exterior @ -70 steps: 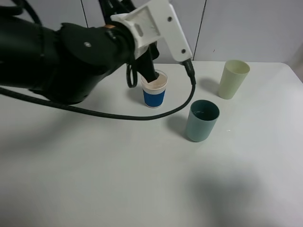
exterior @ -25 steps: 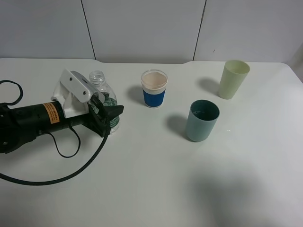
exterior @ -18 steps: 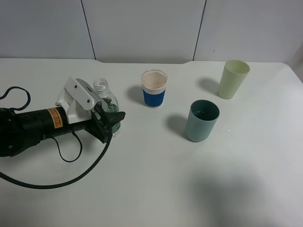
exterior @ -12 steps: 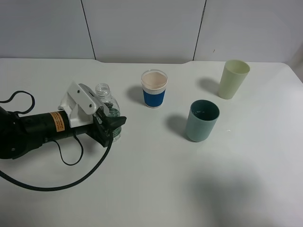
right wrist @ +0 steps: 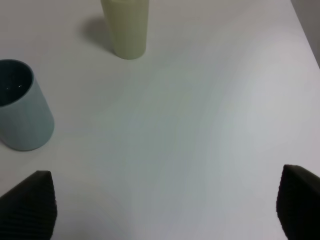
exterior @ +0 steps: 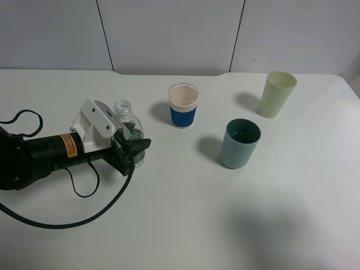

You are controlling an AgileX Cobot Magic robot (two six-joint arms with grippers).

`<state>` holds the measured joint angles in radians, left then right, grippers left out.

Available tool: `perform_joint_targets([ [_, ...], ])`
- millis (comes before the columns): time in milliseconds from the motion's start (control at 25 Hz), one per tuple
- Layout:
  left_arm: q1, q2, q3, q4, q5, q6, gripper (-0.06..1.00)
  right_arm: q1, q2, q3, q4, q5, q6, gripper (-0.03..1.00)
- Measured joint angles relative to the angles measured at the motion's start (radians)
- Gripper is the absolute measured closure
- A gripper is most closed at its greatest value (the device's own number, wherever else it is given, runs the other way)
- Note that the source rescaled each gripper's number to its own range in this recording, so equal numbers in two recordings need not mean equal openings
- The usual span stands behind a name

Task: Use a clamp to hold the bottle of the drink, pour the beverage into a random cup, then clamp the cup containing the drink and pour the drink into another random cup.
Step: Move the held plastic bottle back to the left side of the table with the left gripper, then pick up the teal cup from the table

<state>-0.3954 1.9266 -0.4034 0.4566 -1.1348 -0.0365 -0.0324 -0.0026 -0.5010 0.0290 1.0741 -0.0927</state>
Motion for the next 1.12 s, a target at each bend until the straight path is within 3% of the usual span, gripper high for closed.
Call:
perform_joint_targets([
  [360,0.000,0.000,0.000,0.000,-0.005,0.026,0.92,0.000,0.000,0.000,0.000,0.000,0.000,0.37],
  [480,0.000,0.000,0.000,0.002,-0.023,0.025,0.83,0.000,0.000,0.000,0.000,0.000,0.000,0.37],
  [520,0.000,0.000,0.000,0.004,-0.032,0.016,0.44,0.000,0.000,0.000,0.000,0.000,0.000,0.37],
  [560,0.000,0.000,0.000,0.005,-0.035,-0.002,0.14,0.000,0.000,0.000,0.000,0.000,0.000,0.37],
  [600,0.001,0.000,0.000,0.006,-0.037,-0.009,0.03,0.000,0.000,0.000,0.000,0.000,0.000,0.37],
  [640,0.001,0.000,0.000,0.006,-0.037,-0.012,-0.02,0.000,0.000,0.000,0.000,0.000,0.000,0.37],
  [800,0.001,-0.001,0.000,0.006,-0.037,-0.012,-0.04,0.000,0.000,0.000,0.000,0.000,0.000,0.37],
  [920,-0.003,-0.086,0.016,0.013,0.062,-0.014,-0.04,0.000,0.000,0.000,0.000,0.000,0.000,0.37],
  [1120,-0.008,-0.229,0.091,0.010,0.142,-0.017,-0.05,0.000,0.000,0.000,0.000,0.000,0.000,0.37],
])
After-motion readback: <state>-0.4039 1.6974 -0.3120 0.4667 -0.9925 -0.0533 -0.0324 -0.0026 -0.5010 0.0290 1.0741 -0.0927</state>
